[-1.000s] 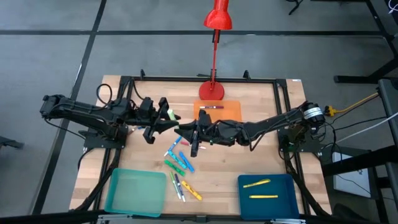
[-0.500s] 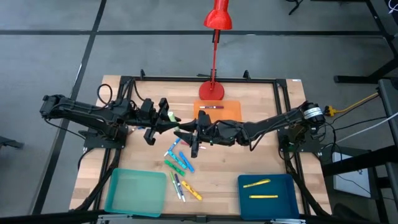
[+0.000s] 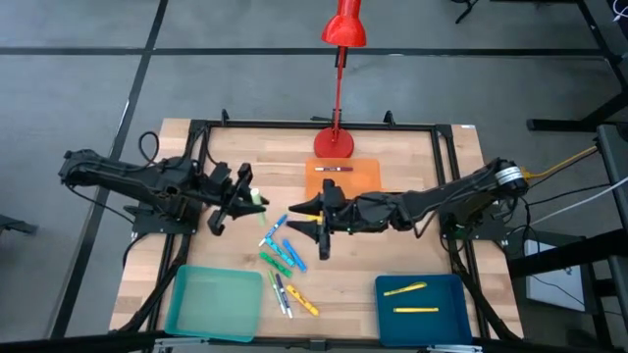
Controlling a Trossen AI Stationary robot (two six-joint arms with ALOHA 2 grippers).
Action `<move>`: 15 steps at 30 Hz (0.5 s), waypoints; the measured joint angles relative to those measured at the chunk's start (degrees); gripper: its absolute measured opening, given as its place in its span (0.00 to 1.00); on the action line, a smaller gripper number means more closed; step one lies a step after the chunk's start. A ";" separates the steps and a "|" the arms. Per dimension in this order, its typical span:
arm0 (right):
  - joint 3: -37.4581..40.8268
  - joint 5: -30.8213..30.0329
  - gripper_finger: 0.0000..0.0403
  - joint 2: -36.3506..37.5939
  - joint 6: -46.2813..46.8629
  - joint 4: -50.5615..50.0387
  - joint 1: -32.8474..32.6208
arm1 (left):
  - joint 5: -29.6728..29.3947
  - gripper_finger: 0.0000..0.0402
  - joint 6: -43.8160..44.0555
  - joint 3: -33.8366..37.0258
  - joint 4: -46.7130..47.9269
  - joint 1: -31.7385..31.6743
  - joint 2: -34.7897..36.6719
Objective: Pick & Place Markers
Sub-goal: Put the green highlighter pen into the green bin
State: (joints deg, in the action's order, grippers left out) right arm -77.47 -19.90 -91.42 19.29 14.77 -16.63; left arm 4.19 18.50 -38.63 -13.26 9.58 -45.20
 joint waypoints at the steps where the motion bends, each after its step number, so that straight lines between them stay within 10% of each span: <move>1: 0.00 0.02 0.45 0.51 0.06 -0.78 -0.36 | 0.00 0.15 0.67 0.00 1.20 0.96 0.37; 15: 0.00 0.50 0.42 2.39 0.24 -5.33 -3.94 | 0.02 0.15 16.02 0.00 19.44 20.42 -2.78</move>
State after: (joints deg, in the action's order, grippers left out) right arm -77.47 -19.40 -89.03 19.53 9.43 -20.58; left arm 4.21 34.52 -38.63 6.18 30.00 -47.98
